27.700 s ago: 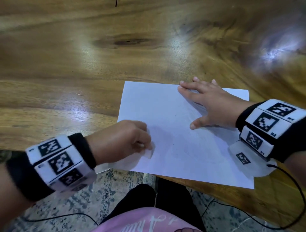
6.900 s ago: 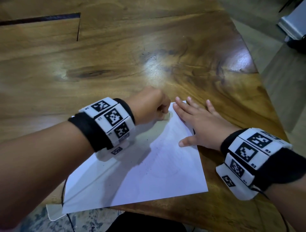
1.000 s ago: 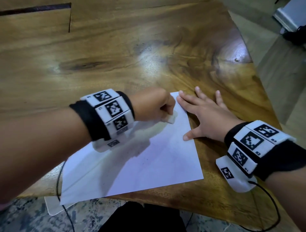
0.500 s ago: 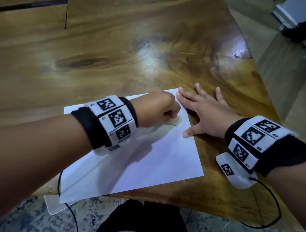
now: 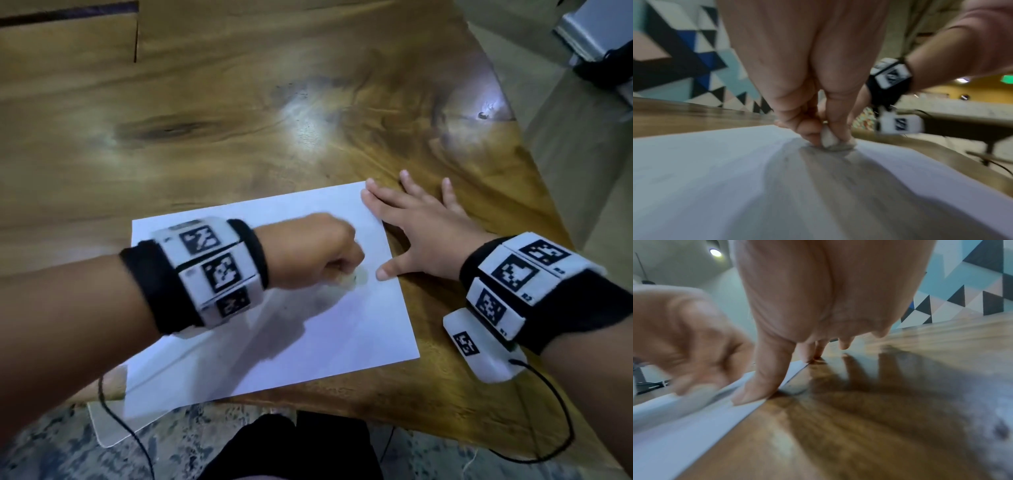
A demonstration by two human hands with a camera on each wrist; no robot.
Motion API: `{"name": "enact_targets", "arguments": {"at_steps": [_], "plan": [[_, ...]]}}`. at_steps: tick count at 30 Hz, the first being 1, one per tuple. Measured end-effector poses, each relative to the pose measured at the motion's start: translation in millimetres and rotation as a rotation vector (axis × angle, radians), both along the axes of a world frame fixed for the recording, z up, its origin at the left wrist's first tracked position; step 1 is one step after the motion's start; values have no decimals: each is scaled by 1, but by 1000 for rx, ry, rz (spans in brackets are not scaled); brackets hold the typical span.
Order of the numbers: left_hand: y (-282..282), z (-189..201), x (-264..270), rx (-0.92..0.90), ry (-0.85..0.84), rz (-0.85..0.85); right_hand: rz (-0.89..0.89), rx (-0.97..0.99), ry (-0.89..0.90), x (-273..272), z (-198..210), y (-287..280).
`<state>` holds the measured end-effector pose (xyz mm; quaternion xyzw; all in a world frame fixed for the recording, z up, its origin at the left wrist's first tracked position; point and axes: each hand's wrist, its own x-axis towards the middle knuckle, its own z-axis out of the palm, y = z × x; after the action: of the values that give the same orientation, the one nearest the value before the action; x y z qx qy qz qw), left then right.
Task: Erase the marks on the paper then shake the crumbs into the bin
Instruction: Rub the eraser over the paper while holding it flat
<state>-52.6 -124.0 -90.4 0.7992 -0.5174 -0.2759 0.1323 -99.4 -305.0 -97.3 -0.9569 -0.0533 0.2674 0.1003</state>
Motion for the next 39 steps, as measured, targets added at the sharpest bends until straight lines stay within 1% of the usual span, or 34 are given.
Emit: {"name": "enact_targets", "arguments": {"at_steps": [2, 6, 9, 11, 13, 15, 19, 21, 22, 23, 24, 26, 27, 28, 29, 32, 33, 34, 35, 37, 39], "plan": [[18, -2, -12, -2, 48, -57, 0, -4, 1, 0, 0, 0], [29, -5, -17, -50, 30, -13, 30, -37, -33, -3, 5, 4], [29, -6, -18, -47, 28, 18, 66, -74, -71, -11, 9, 8], [28, -4, -19, -22, 25, 29, 80, -93, -26, -19, 10, 8], [22, 0, -15, 61, 39, 41, 92, -109, 19, -23, 9, 8], [10, 5, -5, 118, 60, 93, 96, -109, 29, -23, 8, 7], [-21, 9, 15, -12, -56, 263, 85, -88, 30, -22, 7, 7], [-26, 4, 11, -41, -104, 294, 77, -72, 27, -23, 7, 7], [-23, 2, 6, -59, -100, 301, 72, -67, 25, -23, 7, 7], [-18, 0, 0, -74, -77, 286, 66, -64, 23, -23, 7, 7], [-12, -2, -7, -72, -43, 233, 62, -62, 25, -23, 6, 7], [-1, -2, -20, -8, 30, 78, 60, -59, 31, -23, 6, 6], [0, -1, -23, 22, 58, 35, 58, -56, 32, -23, 6, 6], [-1, -1, -20, 21, 59, 37, 57, -53, 29, -23, 5, 6], [-5, -1, -14, -3, 37, 79, 56, -47, 29, -23, 5, 6], [-22, 0, 11, -116, -82, 327, 52, -31, 21, -23, 5, 5], [-25, 0, 14, -132, -94, 376, 54, -31, 18, -24, 5, 5], [-25, -1, 11, -135, -91, 390, 58, -34, 16, -23, 5, 6], [-22, -1, 3, -124, -67, 370, 60, -36, 15, -23, 5, 6], [-16, -4, -20, -95, -8, 254, 57, -28, 12, -23, 4, 5], [-13, -7, -37, -68, 1, 154, 51, -19, 13, -23, 4, 4]]}}
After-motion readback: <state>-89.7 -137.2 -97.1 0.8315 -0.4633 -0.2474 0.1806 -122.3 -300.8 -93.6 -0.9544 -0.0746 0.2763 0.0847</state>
